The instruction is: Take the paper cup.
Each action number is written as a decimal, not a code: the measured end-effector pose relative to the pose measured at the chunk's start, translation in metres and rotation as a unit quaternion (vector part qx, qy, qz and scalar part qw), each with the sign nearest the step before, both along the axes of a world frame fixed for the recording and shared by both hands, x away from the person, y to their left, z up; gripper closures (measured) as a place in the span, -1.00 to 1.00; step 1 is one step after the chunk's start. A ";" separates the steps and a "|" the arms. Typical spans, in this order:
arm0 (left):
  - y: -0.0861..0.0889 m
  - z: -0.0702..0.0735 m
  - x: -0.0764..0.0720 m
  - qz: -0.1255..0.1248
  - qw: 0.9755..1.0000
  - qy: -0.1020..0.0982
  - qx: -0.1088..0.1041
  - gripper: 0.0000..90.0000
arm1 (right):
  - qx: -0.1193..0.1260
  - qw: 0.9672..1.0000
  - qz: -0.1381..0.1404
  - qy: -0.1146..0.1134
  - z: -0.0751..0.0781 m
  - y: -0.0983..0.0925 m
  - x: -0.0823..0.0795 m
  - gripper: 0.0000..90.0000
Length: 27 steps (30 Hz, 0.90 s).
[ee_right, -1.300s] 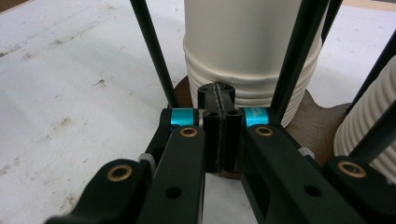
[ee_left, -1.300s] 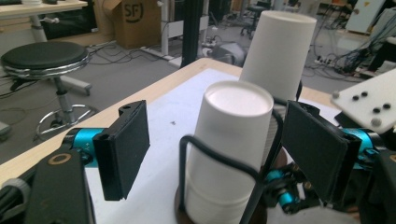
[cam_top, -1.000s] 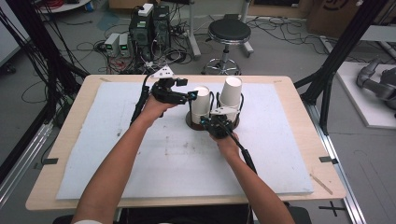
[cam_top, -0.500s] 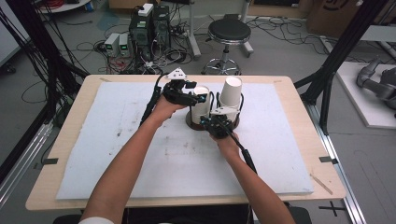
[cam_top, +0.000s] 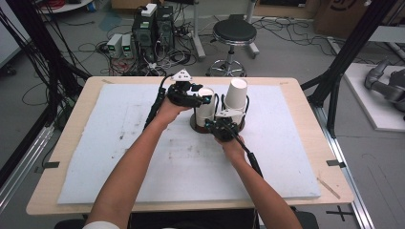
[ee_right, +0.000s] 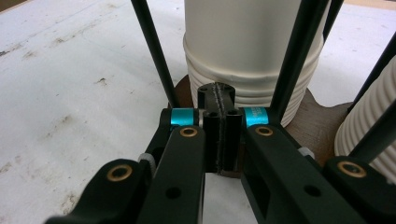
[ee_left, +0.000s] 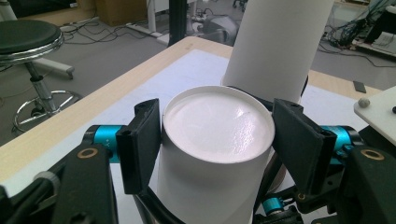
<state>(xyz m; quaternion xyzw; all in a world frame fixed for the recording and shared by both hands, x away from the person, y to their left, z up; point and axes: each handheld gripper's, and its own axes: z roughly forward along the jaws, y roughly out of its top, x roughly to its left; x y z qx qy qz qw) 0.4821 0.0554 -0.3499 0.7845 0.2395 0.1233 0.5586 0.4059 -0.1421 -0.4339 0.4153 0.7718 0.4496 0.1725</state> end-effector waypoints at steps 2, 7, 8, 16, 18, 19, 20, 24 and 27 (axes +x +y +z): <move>0.002 0.003 0.000 -0.001 1.000 -0.005 -0.002 -0.22 | 0.000 1.000 0.000 0.000 0.000 0.000 0.000 1.00; 0.004 0.011 -0.002 0.001 1.000 -0.012 -0.016 -0.22 | -0.001 1.000 -0.001 -0.001 0.000 0.000 0.000 1.00; 0.005 0.013 -0.002 0.002 1.000 -0.014 -0.018 -0.22 | -0.001 1.000 -0.001 -0.001 0.000 0.000 0.000 1.00; 0.014 0.027 -0.005 0.010 0.999 -0.023 -0.044 -0.22 | -0.001 1.000 -0.001 -0.003 0.000 0.000 0.000 1.00; 0.016 0.030 -0.007 0.011 0.998 -0.027 -0.049 -0.22 | -0.002 1.000 -0.001 -0.002 -0.001 0.001 0.000 1.00; 0.017 0.032 -0.007 0.011 0.998 -0.029 -0.052 -0.22 | -0.002 1.000 -0.001 -0.001 -0.001 0.001 0.000 1.00; 0.018 0.033 -0.008 0.011 0.998 -0.031 -0.054 -0.21 | -0.002 1.000 -0.001 -0.001 -0.001 0.001 0.000 1.00; 0.024 0.040 -0.011 0.013 0.997 -0.037 -0.069 -0.21 | -0.003 1.000 -0.001 -0.002 -0.001 0.001 0.000 1.00; 0.027 0.046 -0.014 0.015 0.996 -0.042 -0.074 -0.21 | -0.002 1.000 0.001 -0.002 -0.001 0.000 0.000 1.00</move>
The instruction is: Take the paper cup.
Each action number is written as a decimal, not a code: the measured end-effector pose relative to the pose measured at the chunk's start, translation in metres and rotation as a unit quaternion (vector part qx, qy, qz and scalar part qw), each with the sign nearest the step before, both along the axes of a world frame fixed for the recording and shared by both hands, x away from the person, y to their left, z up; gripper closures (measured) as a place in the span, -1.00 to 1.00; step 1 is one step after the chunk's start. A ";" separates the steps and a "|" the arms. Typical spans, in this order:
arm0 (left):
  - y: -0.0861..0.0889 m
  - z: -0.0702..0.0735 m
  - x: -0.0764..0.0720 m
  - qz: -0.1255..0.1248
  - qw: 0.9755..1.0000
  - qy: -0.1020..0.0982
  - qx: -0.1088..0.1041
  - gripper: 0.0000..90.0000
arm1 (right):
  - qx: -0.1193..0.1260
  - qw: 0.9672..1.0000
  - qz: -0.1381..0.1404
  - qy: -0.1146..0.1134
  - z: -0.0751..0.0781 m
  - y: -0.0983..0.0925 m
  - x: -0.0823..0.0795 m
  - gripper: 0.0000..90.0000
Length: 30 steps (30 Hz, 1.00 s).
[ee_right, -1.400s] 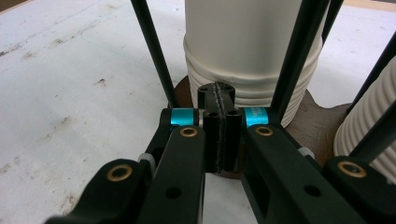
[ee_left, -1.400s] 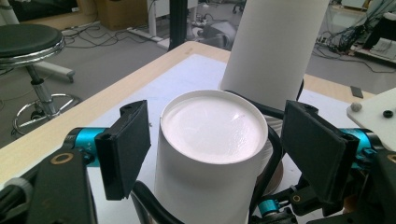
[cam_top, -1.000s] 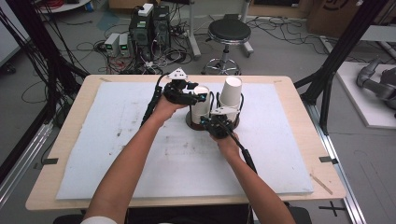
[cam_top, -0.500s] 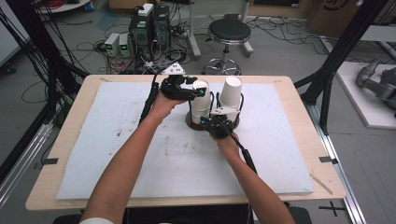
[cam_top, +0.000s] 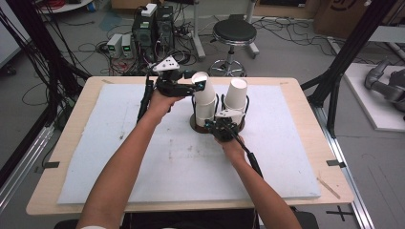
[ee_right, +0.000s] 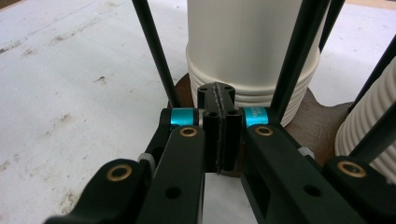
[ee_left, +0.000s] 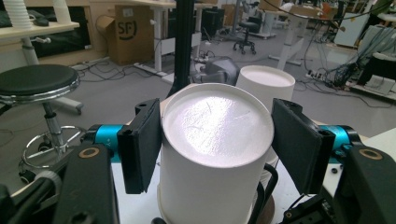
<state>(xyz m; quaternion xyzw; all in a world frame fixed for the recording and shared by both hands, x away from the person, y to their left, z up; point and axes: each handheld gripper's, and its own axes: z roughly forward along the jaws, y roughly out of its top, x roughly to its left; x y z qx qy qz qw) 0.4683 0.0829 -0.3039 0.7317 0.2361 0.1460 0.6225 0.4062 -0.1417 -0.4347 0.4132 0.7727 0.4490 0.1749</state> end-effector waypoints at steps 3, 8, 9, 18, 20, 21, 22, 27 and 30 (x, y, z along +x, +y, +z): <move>0.002 0.005 -0.002 0.001 1.000 -0.004 -0.003 -0.21 | 0.000 1.000 0.000 0.000 0.000 0.000 0.000 1.00; 0.009 0.020 -0.011 -0.001 1.000 -0.015 -0.011 -0.21 | 0.000 1.000 -0.001 0.000 0.000 0.000 0.000 1.00; 0.010 0.023 -0.012 -0.002 1.000 -0.017 -0.011 -0.21 | -0.001 1.000 -0.001 0.000 0.000 0.000 0.000 1.00; 0.022 0.032 -0.027 -0.008 1.000 -0.017 -0.002 -0.21 | 0.002 1.000 0.015 -0.006 0.006 -0.002 -0.007 0.97; 0.024 0.031 -0.033 -0.013 1.000 -0.013 0.003 -0.21 | 0.004 1.000 0.027 -0.012 0.011 -0.003 -0.010 0.87; 0.026 0.030 -0.036 -0.018 1.000 -0.011 0.005 -0.21 | 0.007 0.999 0.035 -0.012 0.013 -0.004 -0.012 0.80; 0.027 0.028 -0.040 -0.020 1.000 -0.010 0.007 -0.21 | 0.008 0.999 0.041 -0.014 0.015 -0.005 -0.013 0.68; 0.039 0.017 -0.054 -0.031 0.999 -0.005 0.016 -0.21 | 0.020 0.995 0.094 -0.003 0.024 -0.013 -0.020 0.24; 0.045 0.009 -0.061 -0.036 0.999 -0.001 0.019 -0.21 | 0.017 0.992 0.125 -0.015 0.027 -0.019 -0.026 0.02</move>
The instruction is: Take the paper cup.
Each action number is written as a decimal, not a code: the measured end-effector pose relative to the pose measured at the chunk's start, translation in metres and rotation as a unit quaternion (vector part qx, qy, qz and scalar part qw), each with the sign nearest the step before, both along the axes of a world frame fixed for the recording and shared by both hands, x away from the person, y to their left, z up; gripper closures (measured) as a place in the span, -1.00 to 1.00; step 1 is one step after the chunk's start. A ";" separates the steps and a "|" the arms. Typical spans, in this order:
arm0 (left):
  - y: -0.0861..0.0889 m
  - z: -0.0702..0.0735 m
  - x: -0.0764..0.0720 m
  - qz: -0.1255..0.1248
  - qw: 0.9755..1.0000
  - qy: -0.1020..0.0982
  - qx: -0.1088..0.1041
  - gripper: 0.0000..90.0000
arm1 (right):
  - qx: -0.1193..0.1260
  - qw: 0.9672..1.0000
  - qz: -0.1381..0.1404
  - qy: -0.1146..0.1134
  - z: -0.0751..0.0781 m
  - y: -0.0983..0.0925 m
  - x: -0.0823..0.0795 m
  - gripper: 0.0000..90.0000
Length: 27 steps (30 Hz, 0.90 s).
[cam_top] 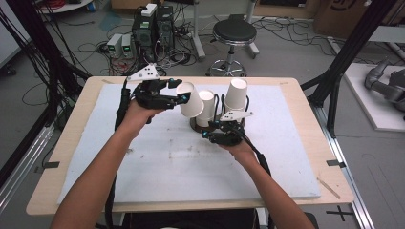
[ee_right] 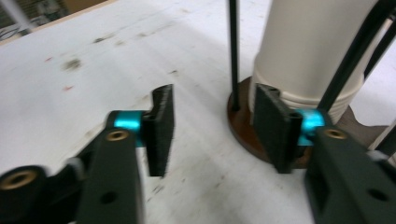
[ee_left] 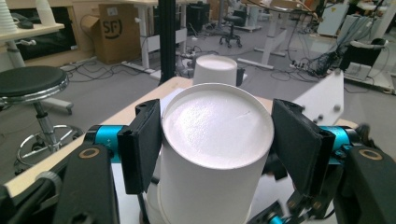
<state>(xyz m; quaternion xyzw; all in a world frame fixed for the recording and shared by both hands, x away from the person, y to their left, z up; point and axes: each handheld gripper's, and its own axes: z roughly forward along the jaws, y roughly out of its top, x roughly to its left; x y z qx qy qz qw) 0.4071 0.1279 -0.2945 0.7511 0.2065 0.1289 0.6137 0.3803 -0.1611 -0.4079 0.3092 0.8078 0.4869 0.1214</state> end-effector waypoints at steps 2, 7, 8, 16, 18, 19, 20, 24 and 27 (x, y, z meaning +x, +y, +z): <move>0.003 -0.005 -0.005 -0.003 1.000 0.001 0.001 -0.21 | 0.002 1.000 0.018 -0.002 0.001 -0.005 -0.004 -0.11; 0.005 -0.013 -0.014 -0.012 1.000 0.000 0.016 -0.21 | 0.011 0.998 0.054 0.006 0.003 -0.020 -0.011 -0.29; 0.005 -0.014 -0.016 -0.014 1.000 -0.001 0.020 -0.21 | 0.015 0.998 0.058 0.009 0.003 -0.022 -0.012 -0.30; 0.006 -0.035 -0.029 -0.026 0.999 0.017 0.020 -0.22 | 0.013 0.996 0.087 0.004 0.005 -0.040 -0.017 -0.32; 0.007 -0.037 -0.030 -0.028 0.999 0.019 0.021 -0.21 | 0.006 0.996 0.089 -0.005 0.005 -0.041 -0.017 -0.37; 0.007 -0.039 -0.031 -0.030 0.999 0.019 0.021 -0.21 | 0.001 0.996 0.089 -0.014 0.005 -0.041 -0.018 -0.44; 0.008 -0.041 -0.033 -0.032 0.999 0.020 0.022 -0.22 | -0.002 0.996 0.091 -0.026 0.006 -0.043 -0.021 -0.53; 0.007 -0.048 -0.038 -0.042 0.999 0.018 0.018 -0.22 | 0.006 0.994 0.101 -0.040 0.007 -0.048 -0.029 -0.54; 0.006 -0.050 -0.039 -0.045 0.999 0.016 0.020 -0.22 | 0.013 0.993 0.105 -0.044 0.006 -0.054 -0.034 -0.55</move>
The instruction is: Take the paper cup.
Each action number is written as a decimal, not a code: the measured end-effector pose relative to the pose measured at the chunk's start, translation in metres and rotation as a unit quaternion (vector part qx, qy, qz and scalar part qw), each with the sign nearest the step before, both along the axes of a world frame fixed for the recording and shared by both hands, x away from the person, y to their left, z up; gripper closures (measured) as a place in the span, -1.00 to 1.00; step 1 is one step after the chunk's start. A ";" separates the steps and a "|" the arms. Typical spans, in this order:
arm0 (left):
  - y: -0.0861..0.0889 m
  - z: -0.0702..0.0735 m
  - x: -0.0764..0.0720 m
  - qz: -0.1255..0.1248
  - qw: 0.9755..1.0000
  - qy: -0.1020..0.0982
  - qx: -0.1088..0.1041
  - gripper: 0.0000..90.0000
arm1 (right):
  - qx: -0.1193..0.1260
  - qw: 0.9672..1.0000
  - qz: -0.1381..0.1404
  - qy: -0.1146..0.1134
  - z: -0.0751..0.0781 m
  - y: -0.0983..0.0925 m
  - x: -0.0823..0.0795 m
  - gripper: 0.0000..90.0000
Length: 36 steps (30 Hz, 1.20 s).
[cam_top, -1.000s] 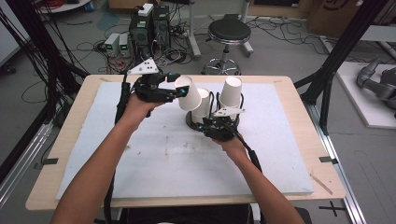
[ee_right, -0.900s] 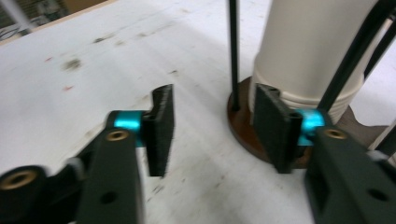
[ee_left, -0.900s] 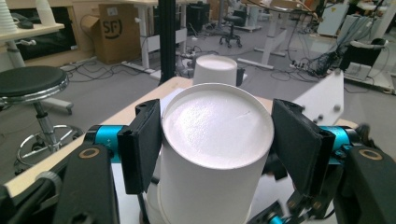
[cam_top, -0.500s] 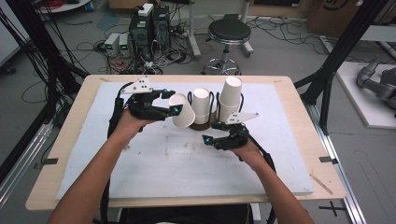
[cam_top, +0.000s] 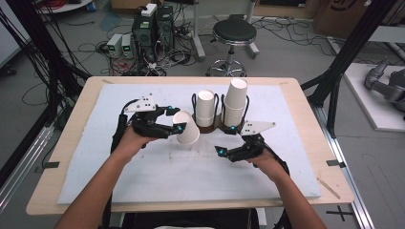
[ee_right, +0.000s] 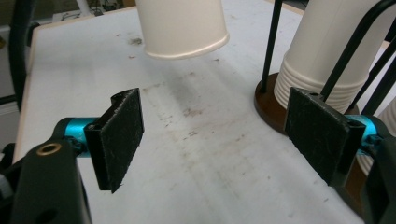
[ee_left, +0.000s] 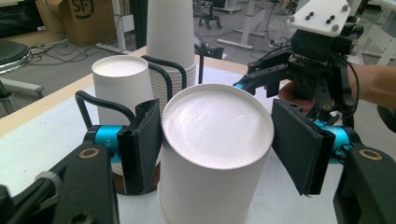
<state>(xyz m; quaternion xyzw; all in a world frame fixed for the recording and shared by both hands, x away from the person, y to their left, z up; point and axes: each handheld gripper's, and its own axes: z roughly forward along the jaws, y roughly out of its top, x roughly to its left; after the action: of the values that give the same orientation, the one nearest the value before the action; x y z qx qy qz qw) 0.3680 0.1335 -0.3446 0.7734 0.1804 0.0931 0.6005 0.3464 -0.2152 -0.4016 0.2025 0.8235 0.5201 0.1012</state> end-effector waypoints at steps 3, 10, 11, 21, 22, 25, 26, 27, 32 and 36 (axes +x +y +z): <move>-0.001 -0.003 -0.002 0.001 1.000 0.001 -0.003 -0.22 | -0.010 1.000 -0.002 0.012 -0.002 -0.007 -0.004 -0.54; 0.006 -0.011 -0.011 0.014 1.000 0.009 -0.009 -0.22 | -0.001 1.000 -0.009 0.029 -0.004 -0.015 -0.013 -0.54; 0.007 -0.012 -0.013 0.017 1.000 0.007 -0.008 -0.22 | 0.003 1.000 -0.010 0.028 -0.004 -0.015 -0.013 -0.54; 0.014 -0.004 -0.017 0.020 1.000 -0.004 -0.020 -0.22 | 0.020 0.999 -0.005 0.030 0.001 -0.007 -0.007 -0.54; 0.013 -0.004 -0.016 0.019 1.000 -0.004 -0.022 -0.22 | 0.020 0.999 -0.005 0.028 0.001 -0.006 -0.006 -0.55; 0.012 -0.004 -0.014 0.017 1.000 -0.005 -0.023 -0.22 | 0.020 0.999 -0.004 0.028 0.001 -0.003 -0.004 -0.55; 0.011 -0.004 -0.014 0.017 1.000 -0.005 -0.023 -0.22 | 0.018 0.999 -0.002 0.028 0.001 -0.002 -0.003 -0.54; 0.011 -0.005 -0.013 0.017 1.000 -0.003 -0.022 -0.22 | 0.018 0.999 -0.001 0.029 0.001 -0.001 -0.003 -0.55; 0.009 -0.009 -0.013 0.017 1.000 0.001 -0.022 -0.22 | 0.021 0.999 0.002 0.032 0.000 0.001 -0.001 -0.54; 0.006 -0.012 -0.017 0.013 1.000 0.003 -0.022 -0.22 | 0.015 0.999 0.015 0.027 0.000 0.006 -0.001 -0.55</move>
<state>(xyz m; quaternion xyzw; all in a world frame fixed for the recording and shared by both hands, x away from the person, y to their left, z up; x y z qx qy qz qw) 0.3506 0.1393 -0.3565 0.7581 0.1946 0.0948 0.6151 0.3453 -0.2097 -0.4017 0.2053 0.8212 0.5280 0.0684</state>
